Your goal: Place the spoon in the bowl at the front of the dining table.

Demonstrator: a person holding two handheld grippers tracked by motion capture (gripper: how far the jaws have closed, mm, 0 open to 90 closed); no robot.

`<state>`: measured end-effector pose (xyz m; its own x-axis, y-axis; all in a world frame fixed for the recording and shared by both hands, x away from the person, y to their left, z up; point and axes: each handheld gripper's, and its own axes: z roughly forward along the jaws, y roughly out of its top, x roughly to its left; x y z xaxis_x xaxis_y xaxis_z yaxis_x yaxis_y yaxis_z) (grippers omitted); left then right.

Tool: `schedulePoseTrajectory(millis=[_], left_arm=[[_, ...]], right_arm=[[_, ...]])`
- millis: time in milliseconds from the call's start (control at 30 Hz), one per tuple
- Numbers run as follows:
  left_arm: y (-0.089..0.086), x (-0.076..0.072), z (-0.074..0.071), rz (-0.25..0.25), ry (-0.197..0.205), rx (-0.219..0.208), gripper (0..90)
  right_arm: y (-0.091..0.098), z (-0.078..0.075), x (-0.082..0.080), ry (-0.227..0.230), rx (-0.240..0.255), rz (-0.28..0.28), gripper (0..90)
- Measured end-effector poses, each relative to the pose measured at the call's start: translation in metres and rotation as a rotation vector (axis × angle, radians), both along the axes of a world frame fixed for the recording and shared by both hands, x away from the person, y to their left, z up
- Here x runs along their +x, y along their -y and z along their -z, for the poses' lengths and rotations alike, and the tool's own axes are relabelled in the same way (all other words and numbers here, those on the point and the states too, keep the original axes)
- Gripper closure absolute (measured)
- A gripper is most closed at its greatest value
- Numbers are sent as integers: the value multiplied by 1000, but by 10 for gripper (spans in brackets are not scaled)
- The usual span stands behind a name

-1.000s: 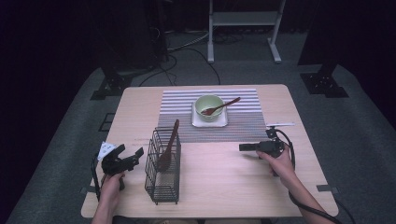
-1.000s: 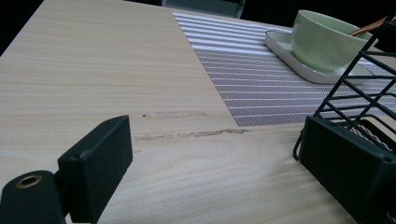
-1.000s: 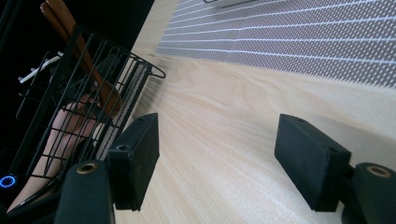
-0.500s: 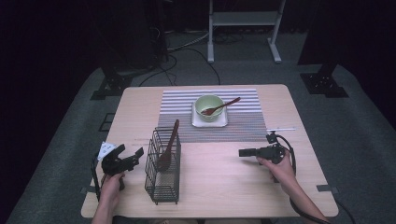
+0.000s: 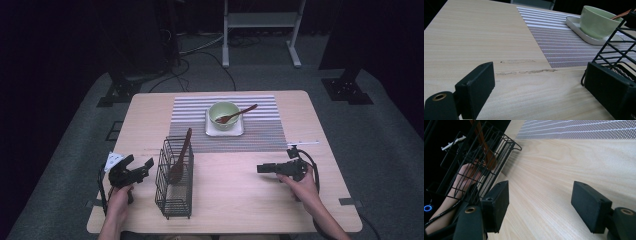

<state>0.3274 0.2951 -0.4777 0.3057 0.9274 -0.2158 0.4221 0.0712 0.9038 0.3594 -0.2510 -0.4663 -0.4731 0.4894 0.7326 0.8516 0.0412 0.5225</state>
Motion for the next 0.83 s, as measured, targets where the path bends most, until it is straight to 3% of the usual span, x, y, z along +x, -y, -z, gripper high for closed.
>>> schedulePoseTrajectory(millis=[833], left_arm=[[-1,1,0,-6,-9,-4,90]], right_arm=[[-9,9,-14,11,23,-22,293]])
